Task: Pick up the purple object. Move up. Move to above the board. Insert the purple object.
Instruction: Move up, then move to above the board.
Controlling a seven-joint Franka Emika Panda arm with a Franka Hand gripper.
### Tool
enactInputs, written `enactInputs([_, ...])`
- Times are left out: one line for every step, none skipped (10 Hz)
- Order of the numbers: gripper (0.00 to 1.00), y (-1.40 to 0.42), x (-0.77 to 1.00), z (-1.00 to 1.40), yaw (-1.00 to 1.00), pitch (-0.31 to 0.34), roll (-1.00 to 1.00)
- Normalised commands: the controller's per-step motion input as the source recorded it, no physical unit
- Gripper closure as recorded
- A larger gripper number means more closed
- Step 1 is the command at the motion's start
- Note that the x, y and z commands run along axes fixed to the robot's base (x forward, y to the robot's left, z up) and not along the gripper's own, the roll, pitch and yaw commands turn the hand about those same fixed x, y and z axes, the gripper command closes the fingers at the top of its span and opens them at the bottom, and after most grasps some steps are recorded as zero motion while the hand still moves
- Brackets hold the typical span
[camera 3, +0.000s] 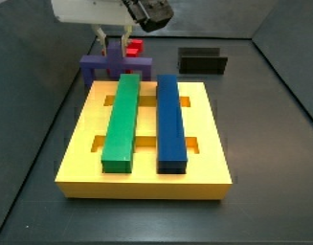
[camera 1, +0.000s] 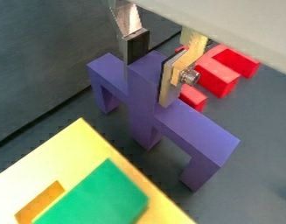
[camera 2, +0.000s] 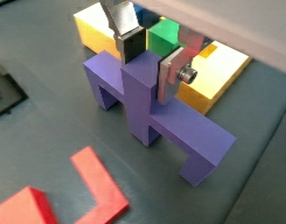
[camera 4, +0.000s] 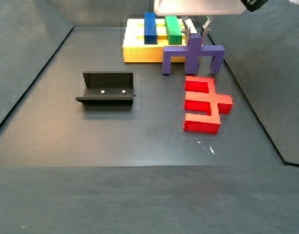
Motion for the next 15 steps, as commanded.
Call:
enactInputs([1.0,-0.07,-0.05,0.79,0.0,0.026,0.0])
enactInputs([1.0,-0.07,-0.08,0.55,0.01,0.057,-0.02])
enactInputs([1.0,-0.04,-0.03,0.28,0.01,0.036,-0.04])
enactInputs([1.0,0.0,0.0,1.4,0.0,0.0,0.0])
enactInputs([1.0,0.0,0.0,1.4,0.0,0.002,0.0])
enactInputs([1.0,0.0,-0.07,1.4,-0.01,0.028,-0.03])
enactInputs([1.0,0.01,-0.03,1.4,-0.01,0.004,-0.04])
enactInputs([1.0,0.0,0.05,0.9,-0.01,0.071,-0.03])
enactInputs([1.0,0.0,0.05,0.59,-0.01,0.103,-0.03])
enactInputs([1.0,0.0,0.04,0.28,-0.01,0.08,-0.03])
enactInputs([1.0,0.0,0.02,0.21,0.0,0.067,-0.03])
enactInputs([1.0,-1.4,0.88,0.4,-0.04,0.157,-0.13])
enactInputs([1.0,-1.4,0.89,0.36,-0.03,0.18,-0.08])
enactInputs([1.0,-1.4,0.98,0.31,0.0,0.261,0.02])
enactInputs([1.0,-0.96,0.78,0.25,0.01,0.278,0.02])
